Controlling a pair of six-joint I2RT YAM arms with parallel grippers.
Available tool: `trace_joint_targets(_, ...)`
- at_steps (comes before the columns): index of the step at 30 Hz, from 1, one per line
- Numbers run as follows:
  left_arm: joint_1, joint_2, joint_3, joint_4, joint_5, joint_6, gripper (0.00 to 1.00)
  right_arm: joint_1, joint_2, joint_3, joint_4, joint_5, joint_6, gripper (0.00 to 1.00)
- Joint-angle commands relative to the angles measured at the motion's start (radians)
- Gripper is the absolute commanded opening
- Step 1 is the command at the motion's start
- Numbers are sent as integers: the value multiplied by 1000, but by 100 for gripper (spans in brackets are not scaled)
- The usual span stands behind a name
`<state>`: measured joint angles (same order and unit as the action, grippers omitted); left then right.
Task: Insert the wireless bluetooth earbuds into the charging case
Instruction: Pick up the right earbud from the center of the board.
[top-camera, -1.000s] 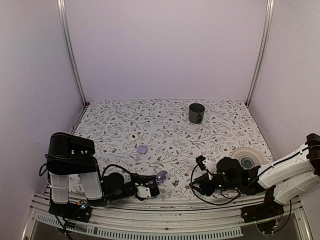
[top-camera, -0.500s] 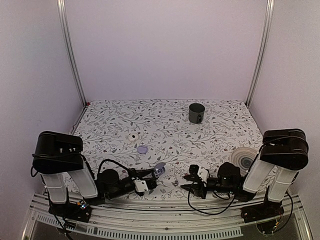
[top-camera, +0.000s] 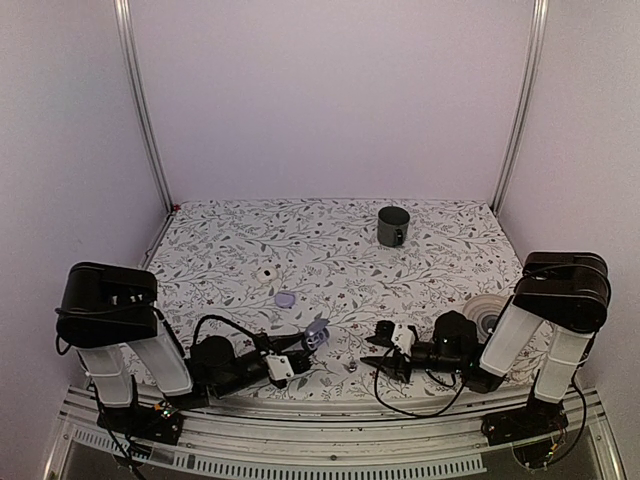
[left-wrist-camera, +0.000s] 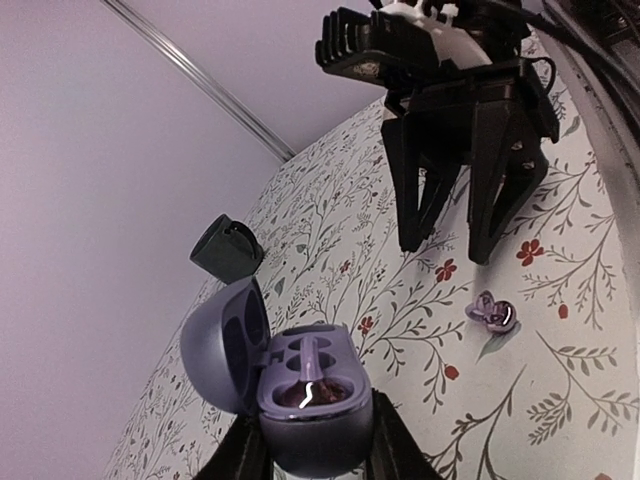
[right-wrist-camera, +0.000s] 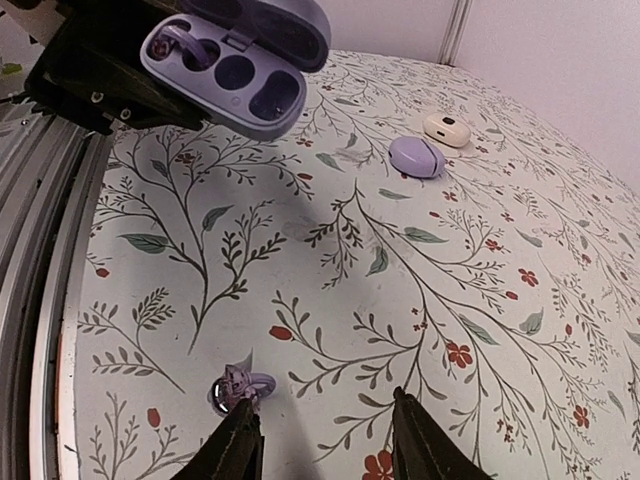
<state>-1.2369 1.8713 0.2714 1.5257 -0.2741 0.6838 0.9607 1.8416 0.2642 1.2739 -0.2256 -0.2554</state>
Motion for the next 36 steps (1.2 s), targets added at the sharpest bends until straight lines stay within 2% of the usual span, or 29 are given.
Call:
trace_joint_targets(1,-17,-35,10,51,-6,1,0,5,15,15,-49,117,-18,46)
trace_joint_targets(4,-18,-43,4,52,-13,2,0,25,27,24,-62,203,-28,47)
trace_joint_targets(9,-18,-49,-2,61,-20,0,0,66,58,62,-101,231,-49,47)
trace_joint_targets(36,-18,-58,-18,82,-30,11,0,168,62,107,-179,180,-6,45)
